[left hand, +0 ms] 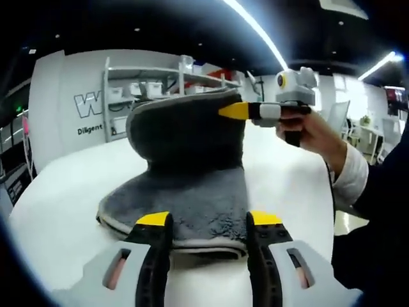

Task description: Open the folded towel by lifting each exposed corner and separating the folded layers until the towel lies flat within the target outline without major curled edges

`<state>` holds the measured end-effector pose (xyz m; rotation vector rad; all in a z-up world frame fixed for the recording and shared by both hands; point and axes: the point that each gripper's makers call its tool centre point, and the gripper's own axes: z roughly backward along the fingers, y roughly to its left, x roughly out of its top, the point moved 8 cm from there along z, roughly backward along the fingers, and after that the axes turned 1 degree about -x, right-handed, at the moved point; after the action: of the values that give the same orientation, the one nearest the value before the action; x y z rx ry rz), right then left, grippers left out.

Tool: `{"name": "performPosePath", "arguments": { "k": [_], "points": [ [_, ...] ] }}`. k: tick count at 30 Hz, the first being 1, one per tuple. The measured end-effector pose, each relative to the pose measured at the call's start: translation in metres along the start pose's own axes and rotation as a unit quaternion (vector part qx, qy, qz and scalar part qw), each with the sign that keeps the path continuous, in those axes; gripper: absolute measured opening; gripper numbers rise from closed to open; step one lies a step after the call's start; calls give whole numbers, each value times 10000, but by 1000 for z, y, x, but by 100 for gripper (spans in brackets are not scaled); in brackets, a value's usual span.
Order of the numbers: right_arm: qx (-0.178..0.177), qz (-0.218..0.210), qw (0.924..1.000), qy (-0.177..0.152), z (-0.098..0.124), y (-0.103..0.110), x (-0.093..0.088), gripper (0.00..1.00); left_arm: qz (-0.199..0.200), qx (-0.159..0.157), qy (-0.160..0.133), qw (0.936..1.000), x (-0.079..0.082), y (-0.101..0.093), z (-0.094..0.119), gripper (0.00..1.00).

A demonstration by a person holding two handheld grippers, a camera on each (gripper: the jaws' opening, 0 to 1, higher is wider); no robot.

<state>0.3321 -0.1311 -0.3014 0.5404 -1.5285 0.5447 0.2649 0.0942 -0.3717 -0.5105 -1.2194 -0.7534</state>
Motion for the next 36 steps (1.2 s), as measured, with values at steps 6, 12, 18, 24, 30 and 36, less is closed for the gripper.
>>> {"name": "performPosePath", "arguments": {
  "k": [6, 12, 18, 24, 30, 36],
  "points": [
    [115, -35, 9999, -24, -6, -10, -1, 4, 39, -21, 196, 9998, 1, -4, -3, 31],
    [246, -16, 9996, 117, -16, -21, 4, 4, 110, -89, 407, 9991, 3, -6, -4, 25],
    [235, -13, 9996, 169, -19, -27, 5, 3, 123, -79, 426, 9990, 2, -8, -4, 23],
    [119, -190, 9990, 383, -24, -43, -1, 3, -30, -32, 443, 9990, 2, -11, -3, 24],
    [40, -378, 9981, 492, -23, -51, -3, 3, 278, -241, 171, 9992, 9, 1, 4, 26],
    [-181, -899, 9940, 593, -22, -65, -8, 4, 439, -518, -126, 9976, 25, 11, 13, 24]
  ]
}}
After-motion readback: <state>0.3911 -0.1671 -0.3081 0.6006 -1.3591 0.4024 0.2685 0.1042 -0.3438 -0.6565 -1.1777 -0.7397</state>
